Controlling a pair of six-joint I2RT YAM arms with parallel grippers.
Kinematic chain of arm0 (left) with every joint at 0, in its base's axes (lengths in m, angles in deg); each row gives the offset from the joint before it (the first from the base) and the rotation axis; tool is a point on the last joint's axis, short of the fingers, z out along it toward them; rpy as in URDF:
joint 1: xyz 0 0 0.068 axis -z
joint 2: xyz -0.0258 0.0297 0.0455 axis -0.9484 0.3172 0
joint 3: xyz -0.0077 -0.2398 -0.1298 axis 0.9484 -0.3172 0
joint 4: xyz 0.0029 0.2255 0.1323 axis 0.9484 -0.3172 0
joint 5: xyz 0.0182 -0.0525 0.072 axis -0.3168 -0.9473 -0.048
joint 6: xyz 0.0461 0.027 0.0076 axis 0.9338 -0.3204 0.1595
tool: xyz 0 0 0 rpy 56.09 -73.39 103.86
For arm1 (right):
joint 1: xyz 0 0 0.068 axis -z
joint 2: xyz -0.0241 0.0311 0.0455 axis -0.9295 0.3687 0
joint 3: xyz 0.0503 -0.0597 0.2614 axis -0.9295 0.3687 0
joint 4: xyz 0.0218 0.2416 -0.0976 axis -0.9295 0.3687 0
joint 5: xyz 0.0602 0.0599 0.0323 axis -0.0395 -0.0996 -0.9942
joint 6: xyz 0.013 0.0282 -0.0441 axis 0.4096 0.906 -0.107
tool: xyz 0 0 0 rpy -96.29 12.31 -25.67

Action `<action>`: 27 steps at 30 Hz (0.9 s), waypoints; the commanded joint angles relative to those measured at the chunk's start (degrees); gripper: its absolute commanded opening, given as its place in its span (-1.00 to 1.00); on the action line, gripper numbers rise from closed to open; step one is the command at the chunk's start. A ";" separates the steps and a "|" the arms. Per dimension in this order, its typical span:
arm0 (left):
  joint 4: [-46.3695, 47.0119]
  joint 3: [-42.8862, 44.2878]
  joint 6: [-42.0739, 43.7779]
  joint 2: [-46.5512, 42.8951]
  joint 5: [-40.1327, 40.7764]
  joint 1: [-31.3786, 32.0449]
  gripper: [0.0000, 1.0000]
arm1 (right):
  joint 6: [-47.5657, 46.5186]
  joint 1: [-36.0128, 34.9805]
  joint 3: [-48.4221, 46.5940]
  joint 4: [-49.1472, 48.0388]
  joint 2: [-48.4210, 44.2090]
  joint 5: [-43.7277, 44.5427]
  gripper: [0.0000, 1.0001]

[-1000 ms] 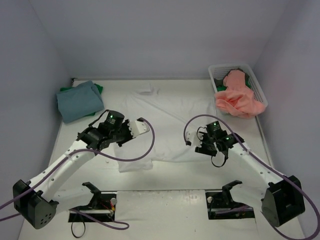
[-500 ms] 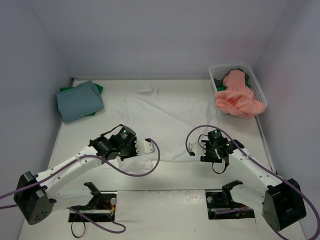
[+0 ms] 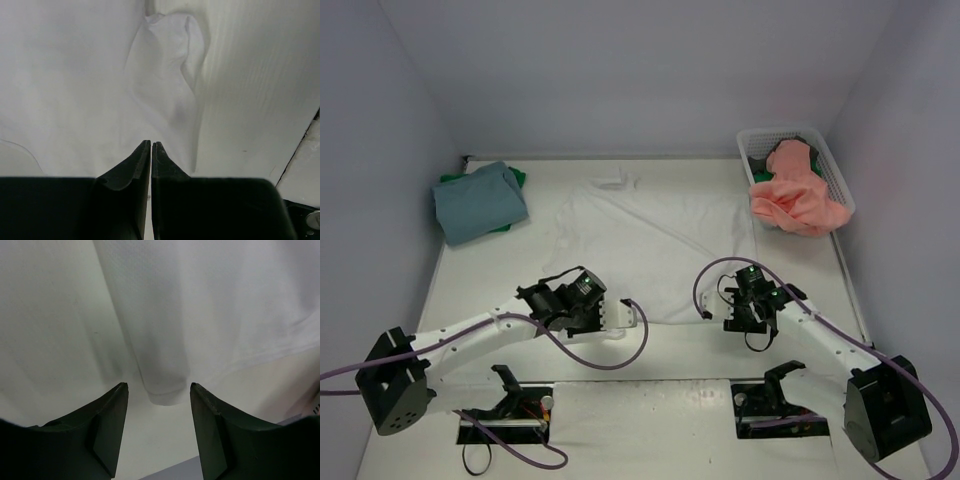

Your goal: Fold and stack the t-shirts

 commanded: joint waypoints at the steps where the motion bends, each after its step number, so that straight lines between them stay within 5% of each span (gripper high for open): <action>1: 0.33 1.09 -1.33 0.49 -0.21 1.52 -0.97 | -0.50 0.32 -0.35 0.53 1.66 0.84 -0.01; 11: 2.96 -1.54 -3.09 3.21 -0.92 3.37 -0.73 | 1.09 0.23 -1.67 0.44 3.25 -0.83 -0.03; 13: 4.28 -2.42 -3.27 4.18 -0.57 3.46 -0.73 | 1.35 0.23 -2.02 0.53 3.51 -1.01 -0.14; 14: 4.98 -2.94 -3.18 4.45 -0.22 3.55 -0.73 | 1.44 0.23 -2.11 0.53 3.60 -1.10 -0.41; 17: 6.83 -3.91 -3.18 5.33 1.19 3.90 -0.73 | 1.96 0.23 -2.37 0.44 4.22 -1.27 -0.77; 27: 8.59 -7.08 -3.71 2.69 4.09 3.90 -0.63 | 3.02 0.23 -3.34 0.53 5.62 -1.54 -0.77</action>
